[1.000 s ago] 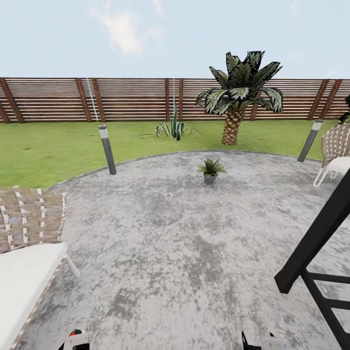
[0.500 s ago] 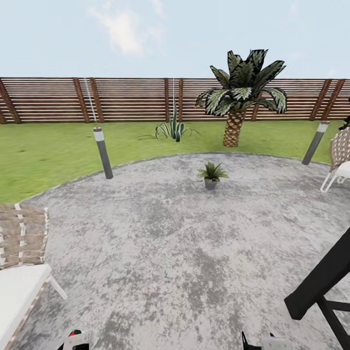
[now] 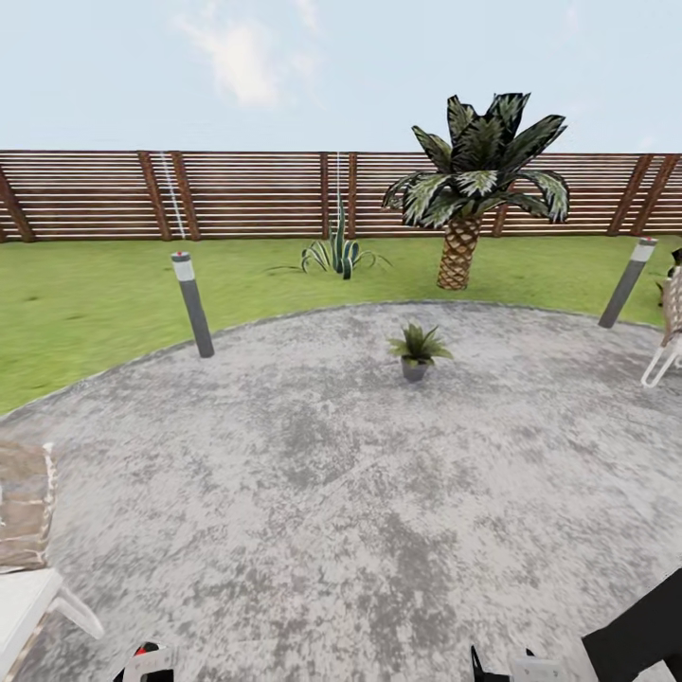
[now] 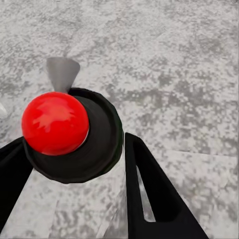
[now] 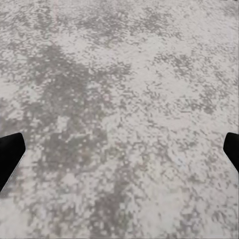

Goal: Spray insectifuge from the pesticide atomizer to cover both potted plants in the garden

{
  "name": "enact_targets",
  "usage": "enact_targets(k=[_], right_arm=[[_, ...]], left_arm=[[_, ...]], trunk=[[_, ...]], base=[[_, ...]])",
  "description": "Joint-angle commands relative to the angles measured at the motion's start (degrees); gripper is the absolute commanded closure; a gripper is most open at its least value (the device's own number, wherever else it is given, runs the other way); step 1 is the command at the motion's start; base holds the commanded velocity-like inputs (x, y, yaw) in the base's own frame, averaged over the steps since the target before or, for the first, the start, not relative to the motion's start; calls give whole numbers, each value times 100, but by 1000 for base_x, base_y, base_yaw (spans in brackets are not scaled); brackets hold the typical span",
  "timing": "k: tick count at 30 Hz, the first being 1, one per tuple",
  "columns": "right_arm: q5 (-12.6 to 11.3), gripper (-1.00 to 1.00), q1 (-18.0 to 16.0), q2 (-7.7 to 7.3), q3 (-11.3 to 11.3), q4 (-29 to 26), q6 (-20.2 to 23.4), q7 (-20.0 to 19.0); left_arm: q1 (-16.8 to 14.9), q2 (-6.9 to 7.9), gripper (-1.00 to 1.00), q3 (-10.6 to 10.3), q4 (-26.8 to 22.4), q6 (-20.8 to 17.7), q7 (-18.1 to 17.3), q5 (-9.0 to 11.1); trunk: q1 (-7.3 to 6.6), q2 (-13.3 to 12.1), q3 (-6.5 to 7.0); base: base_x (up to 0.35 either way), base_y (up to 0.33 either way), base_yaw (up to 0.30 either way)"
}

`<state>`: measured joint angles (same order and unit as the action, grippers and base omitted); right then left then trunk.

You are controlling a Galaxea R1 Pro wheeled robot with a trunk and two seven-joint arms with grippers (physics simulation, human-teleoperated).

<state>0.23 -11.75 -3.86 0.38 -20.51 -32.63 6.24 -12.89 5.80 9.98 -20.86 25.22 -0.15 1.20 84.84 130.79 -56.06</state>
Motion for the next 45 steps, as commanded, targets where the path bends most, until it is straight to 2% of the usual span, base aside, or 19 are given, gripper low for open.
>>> enact_targets(k=[1,23,39,45], right_arm=[[3,-100,-3,1,5,4,-15,17],[3,-100,-3,6,6,4,-15,17],[3,-100,-3,3,6,4,-15,17],[3,-100,-3,6,1,4,-9,17]], left_arm=[[-3,0,100,4,24,19,-2,10],[-3,-8,100,4,101,19,-2,3],[-3,-6,100,4,108,19,-2,3],[-3,-7,100,4,108,19,-2,3]], trunk=[[2,2,-5],[2,2,-5],[2,2,-5],[2,2,-5]], base=[[340,0,0],[339,43,-9],[321,148,-257],[294,192,-57]])
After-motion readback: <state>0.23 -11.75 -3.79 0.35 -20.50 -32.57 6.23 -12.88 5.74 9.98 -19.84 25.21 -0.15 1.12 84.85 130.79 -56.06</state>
